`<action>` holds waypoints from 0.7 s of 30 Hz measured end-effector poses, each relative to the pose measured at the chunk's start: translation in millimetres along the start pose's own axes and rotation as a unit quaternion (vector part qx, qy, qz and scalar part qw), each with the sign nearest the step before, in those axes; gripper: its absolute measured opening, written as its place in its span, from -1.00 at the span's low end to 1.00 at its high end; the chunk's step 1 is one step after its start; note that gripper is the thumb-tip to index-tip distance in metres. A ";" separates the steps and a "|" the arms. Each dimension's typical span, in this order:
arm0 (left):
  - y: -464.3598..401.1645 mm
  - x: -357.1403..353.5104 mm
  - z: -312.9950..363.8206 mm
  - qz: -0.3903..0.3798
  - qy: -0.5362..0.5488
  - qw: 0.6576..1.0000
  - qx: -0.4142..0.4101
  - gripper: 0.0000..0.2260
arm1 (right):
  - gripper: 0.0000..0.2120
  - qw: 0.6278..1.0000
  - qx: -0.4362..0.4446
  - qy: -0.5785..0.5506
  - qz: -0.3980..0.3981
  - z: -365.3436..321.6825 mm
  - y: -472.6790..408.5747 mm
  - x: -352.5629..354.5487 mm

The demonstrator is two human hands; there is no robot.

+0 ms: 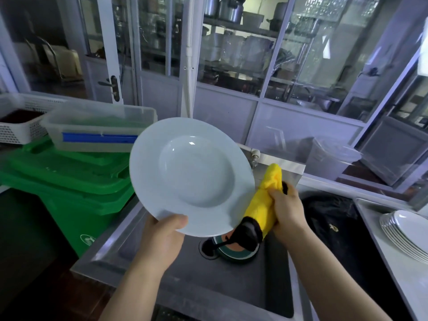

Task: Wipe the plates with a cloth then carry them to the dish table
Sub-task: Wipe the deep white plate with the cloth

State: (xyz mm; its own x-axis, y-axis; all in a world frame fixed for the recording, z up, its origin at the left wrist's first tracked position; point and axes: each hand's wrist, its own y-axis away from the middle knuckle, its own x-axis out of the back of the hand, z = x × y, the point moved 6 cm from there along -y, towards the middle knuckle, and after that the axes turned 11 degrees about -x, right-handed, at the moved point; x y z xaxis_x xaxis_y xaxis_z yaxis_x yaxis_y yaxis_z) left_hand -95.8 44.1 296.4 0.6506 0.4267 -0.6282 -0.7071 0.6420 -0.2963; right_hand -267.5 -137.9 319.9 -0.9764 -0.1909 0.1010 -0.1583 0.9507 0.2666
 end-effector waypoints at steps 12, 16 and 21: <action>-2.1 -20.9 -6.6 -0.128 0.100 0.986 0.029 -0.45 | -0.47 0.925 -0.134 -0.095 -0.342 -0.1 18.5 -28.0; -7.4 -12.5 0.5 -0.105 0.159 0.981 0.043 -0.35 | -0.62 0.921 -0.139 -0.129 -0.339 -3.4 12.7 -23.3; -27.3 -7.2 2.2 -0.200 0.363 0.897 0.153 -0.45 | -0.53 0.926 -0.152 -0.040 -0.344 -11.4 -1.3 -11.0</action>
State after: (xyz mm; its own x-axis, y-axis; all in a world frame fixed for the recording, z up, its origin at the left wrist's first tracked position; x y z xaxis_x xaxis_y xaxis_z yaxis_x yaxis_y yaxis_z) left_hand -80.5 24.9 310.7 0.4049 -0.3326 -0.8517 -0.2757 0.8437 -0.4606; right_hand -254.8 -139.9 329.4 -0.6697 -0.6954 -0.2606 -0.7099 0.4966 0.4994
